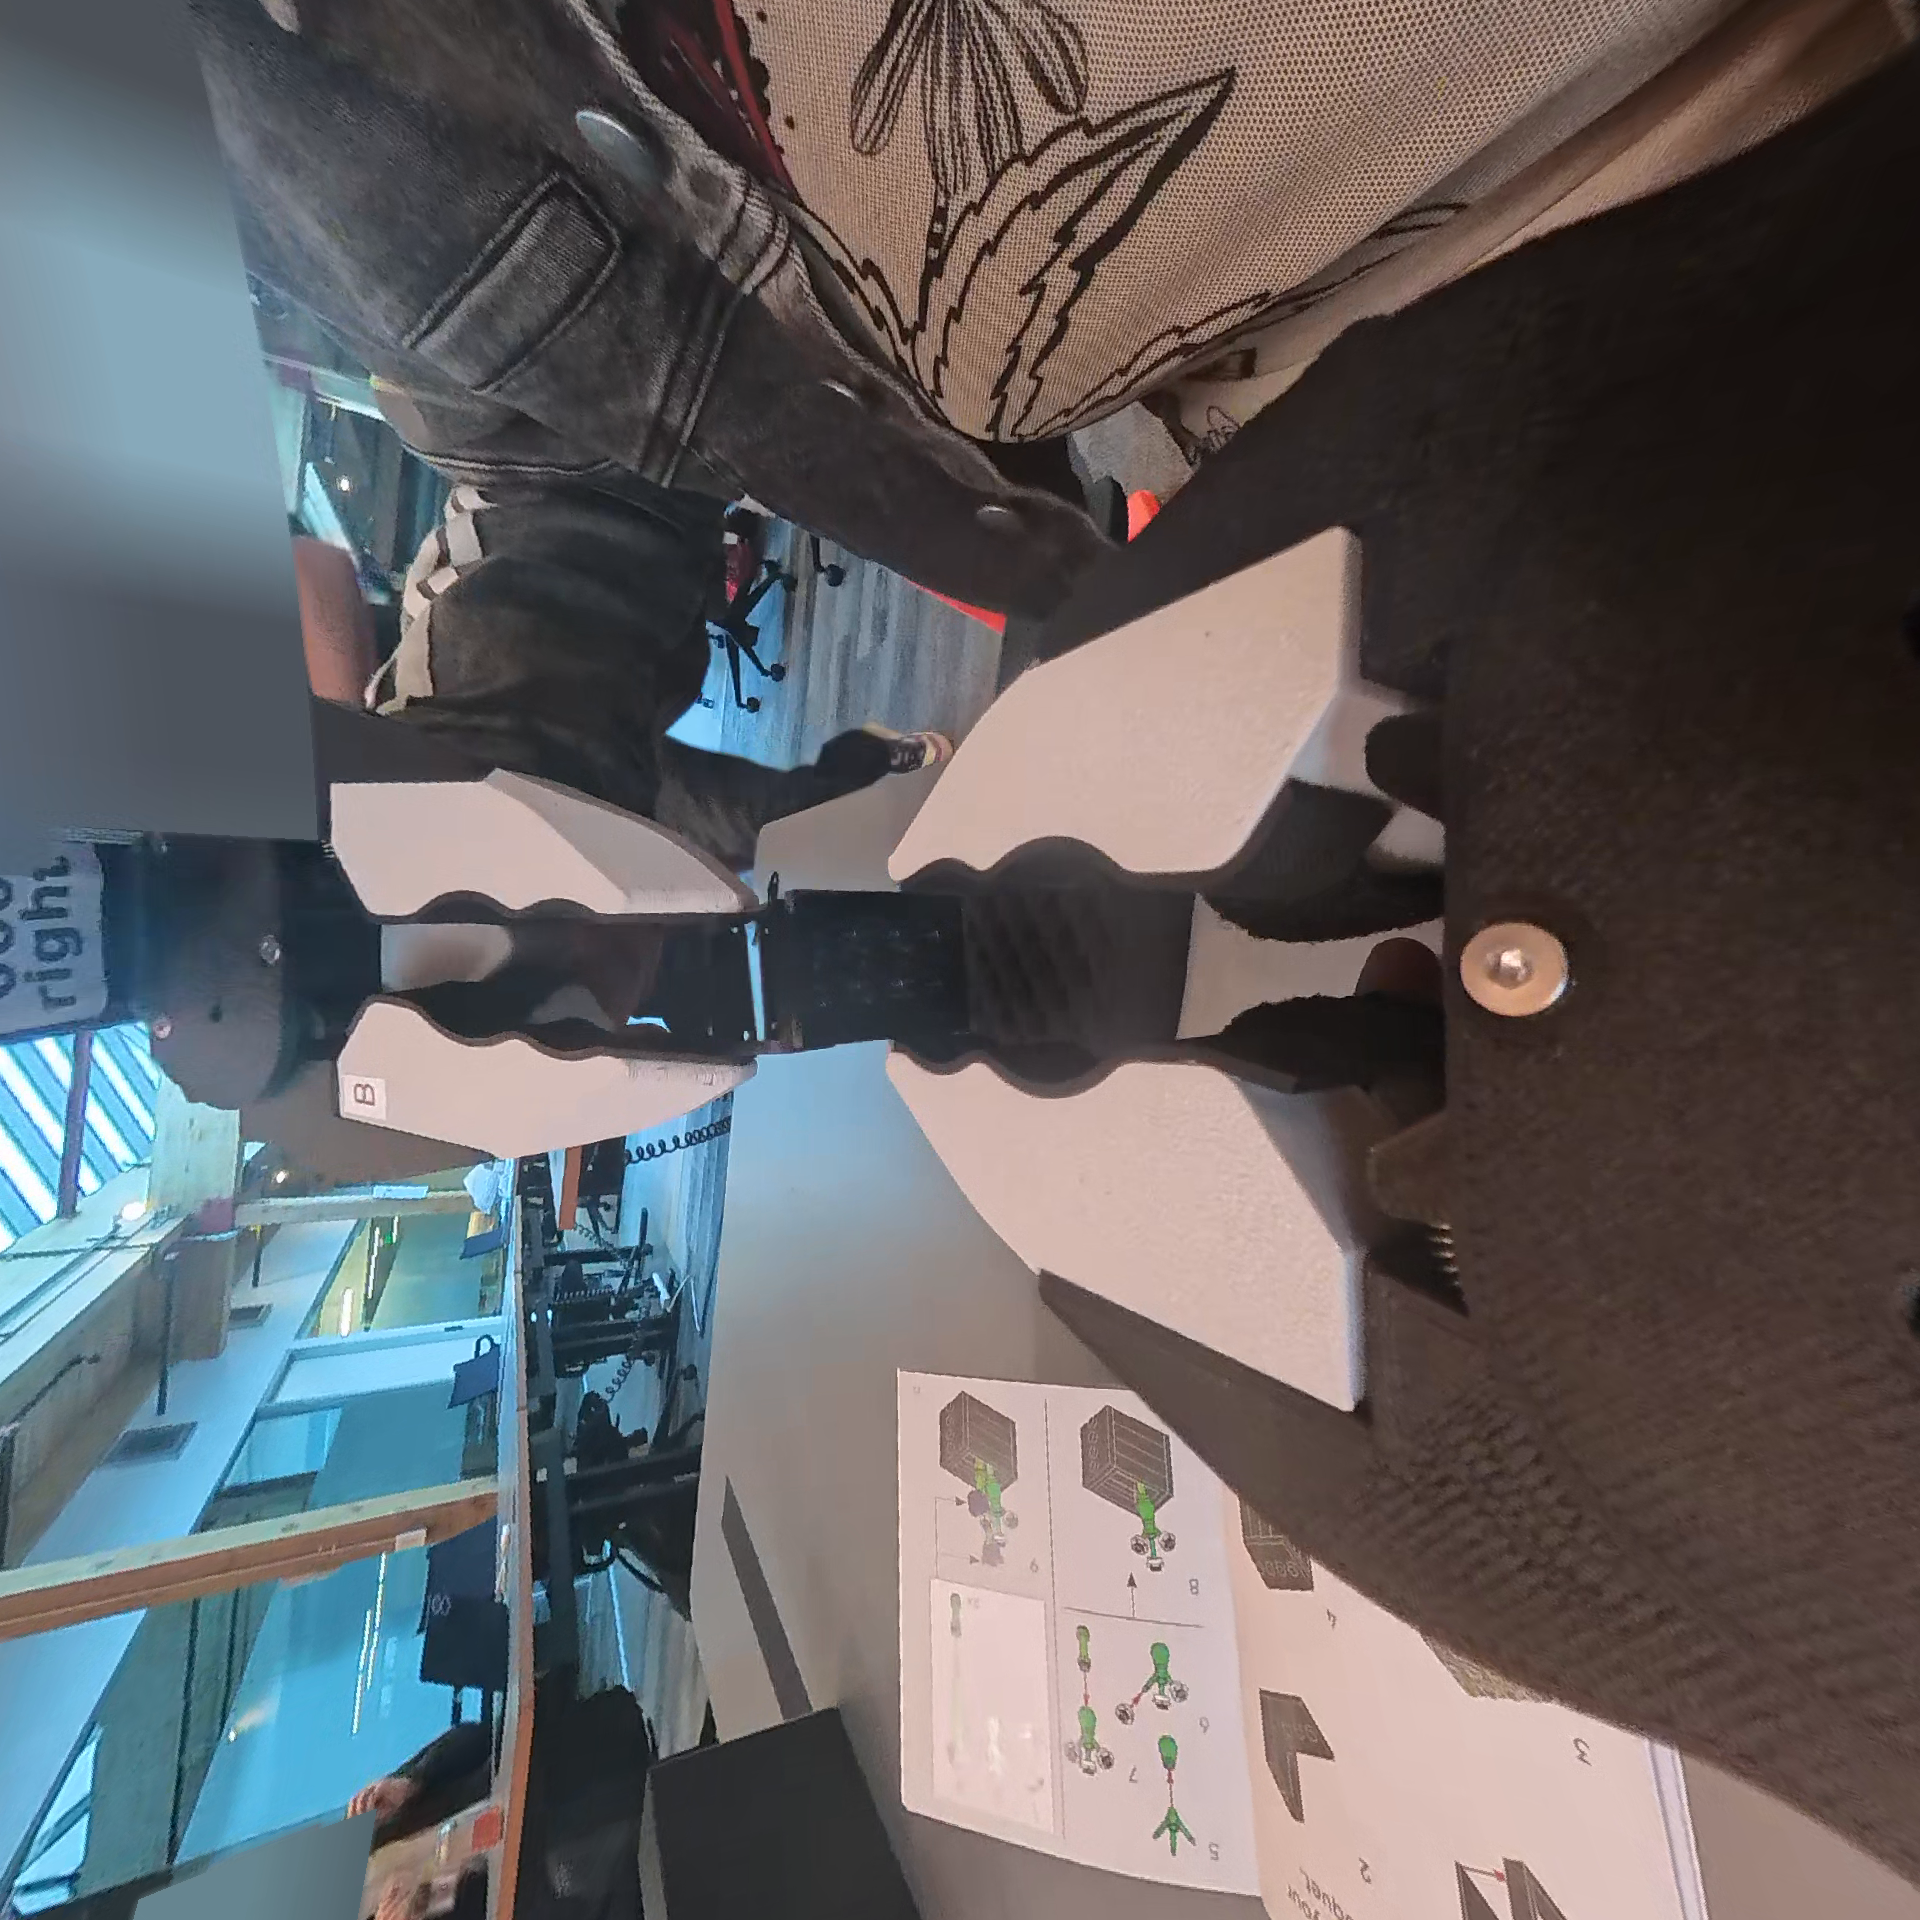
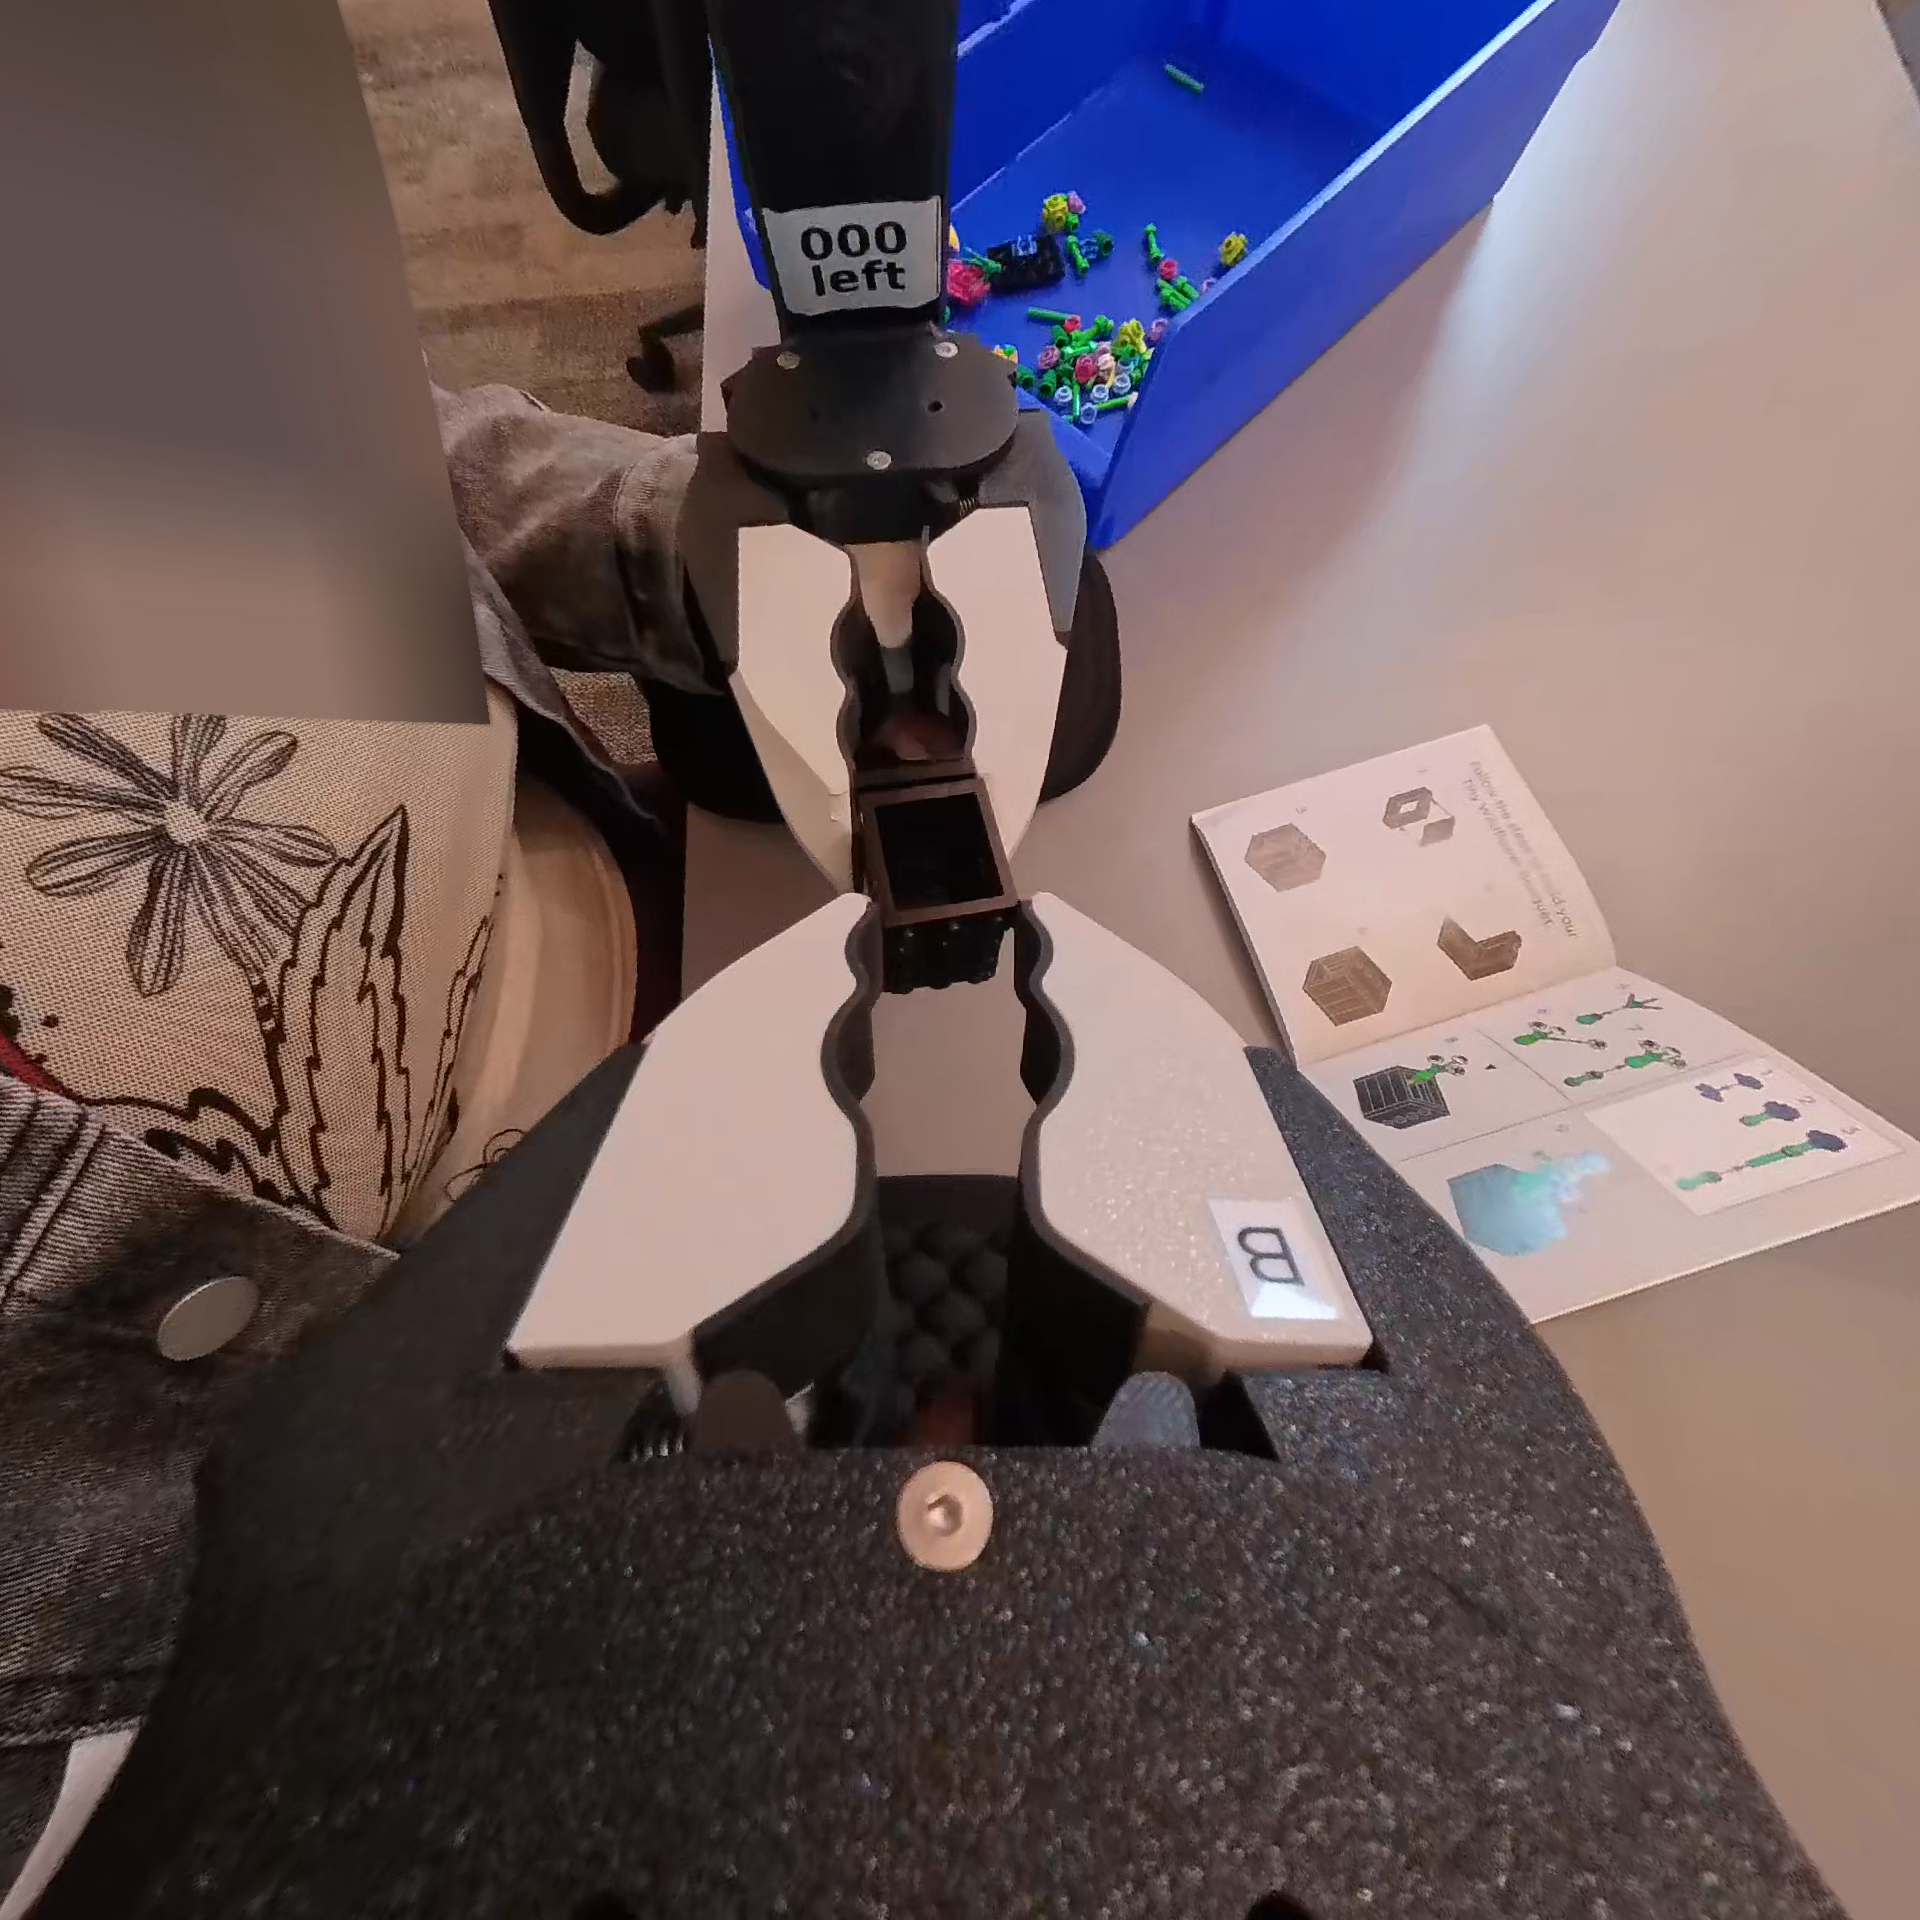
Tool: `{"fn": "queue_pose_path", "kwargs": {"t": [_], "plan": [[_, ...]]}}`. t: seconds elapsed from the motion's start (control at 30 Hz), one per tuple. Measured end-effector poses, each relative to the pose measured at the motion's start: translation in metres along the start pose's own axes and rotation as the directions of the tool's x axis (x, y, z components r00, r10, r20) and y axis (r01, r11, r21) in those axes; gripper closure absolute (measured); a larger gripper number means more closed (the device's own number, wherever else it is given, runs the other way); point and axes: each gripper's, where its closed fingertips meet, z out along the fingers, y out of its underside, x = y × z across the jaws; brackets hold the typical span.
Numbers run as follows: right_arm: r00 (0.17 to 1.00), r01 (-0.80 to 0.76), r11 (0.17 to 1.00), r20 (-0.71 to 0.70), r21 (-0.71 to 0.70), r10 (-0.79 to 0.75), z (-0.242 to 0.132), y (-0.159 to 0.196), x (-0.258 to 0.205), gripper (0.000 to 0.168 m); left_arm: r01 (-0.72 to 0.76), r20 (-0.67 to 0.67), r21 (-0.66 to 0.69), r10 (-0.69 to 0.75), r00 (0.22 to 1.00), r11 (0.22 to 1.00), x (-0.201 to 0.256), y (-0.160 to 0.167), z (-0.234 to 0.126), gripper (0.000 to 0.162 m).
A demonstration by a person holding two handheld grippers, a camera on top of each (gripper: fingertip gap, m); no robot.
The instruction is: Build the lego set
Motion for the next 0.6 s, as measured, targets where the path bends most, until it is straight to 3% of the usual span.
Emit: {"fn": "queue_pose_path", "kwargs": {"t": [0.6], "plan": [[1.000,-0.001,0.996,0.009,-0.092,0.002,0.006,0.021,-0.001,0.144,0.014,-0.007,-0.136,-0.015,1.000,0.991,0.001,0.020,0.008,0.137]]}}
